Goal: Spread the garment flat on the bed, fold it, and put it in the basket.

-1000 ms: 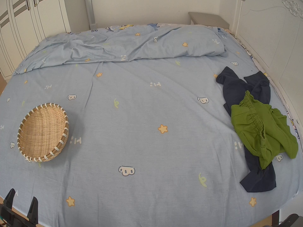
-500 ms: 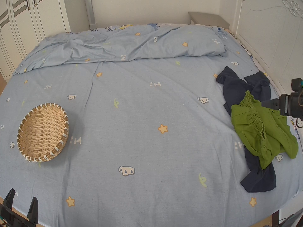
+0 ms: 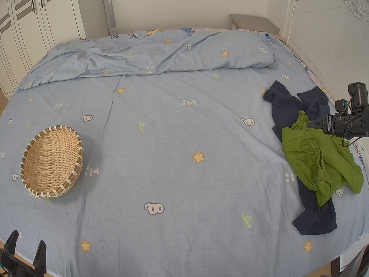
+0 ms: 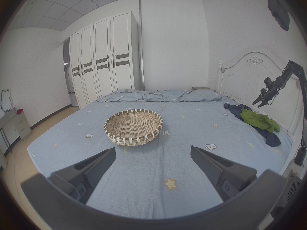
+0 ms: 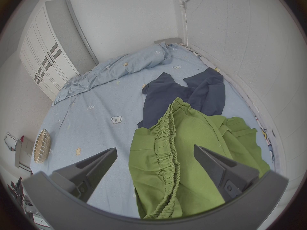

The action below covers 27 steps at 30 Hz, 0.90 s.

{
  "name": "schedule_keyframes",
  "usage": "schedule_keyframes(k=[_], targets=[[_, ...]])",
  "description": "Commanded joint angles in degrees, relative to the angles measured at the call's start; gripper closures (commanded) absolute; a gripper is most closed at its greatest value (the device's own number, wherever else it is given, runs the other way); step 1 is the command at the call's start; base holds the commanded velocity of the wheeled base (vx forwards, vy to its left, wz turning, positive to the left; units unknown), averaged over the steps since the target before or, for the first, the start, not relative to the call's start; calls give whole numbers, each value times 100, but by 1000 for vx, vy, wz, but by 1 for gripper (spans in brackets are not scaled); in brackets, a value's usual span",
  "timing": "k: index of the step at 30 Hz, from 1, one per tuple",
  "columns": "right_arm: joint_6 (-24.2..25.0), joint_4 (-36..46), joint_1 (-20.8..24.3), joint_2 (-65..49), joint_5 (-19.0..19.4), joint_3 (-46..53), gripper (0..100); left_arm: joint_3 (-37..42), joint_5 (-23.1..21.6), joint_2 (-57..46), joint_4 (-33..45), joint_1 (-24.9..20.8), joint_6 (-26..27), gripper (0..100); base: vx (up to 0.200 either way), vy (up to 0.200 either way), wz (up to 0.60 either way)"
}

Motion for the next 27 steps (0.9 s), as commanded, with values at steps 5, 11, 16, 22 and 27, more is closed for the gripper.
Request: schedule_keyframes(k=[5,11,16,22,27], targets=[[9,-25,-63,616,355,-283,0,101,2,-3,-1,4,-1,0,0,0,0],[17,-25,-63,871,390,-441,0,101,2,-3,-1,4,-1,0,0,0,0],[35,-25,-72,1073,408,-529,0,101,2,-3,-1,4,-1,0,0,0,0],[35,-34,-72,1284,417,-643,0,101,2,-3,-1,4,-1,0,0,0,0],[35,-34,-81,1407,601,-687,100,101,2,-3,-1,4,-1,0,0,0,0]])
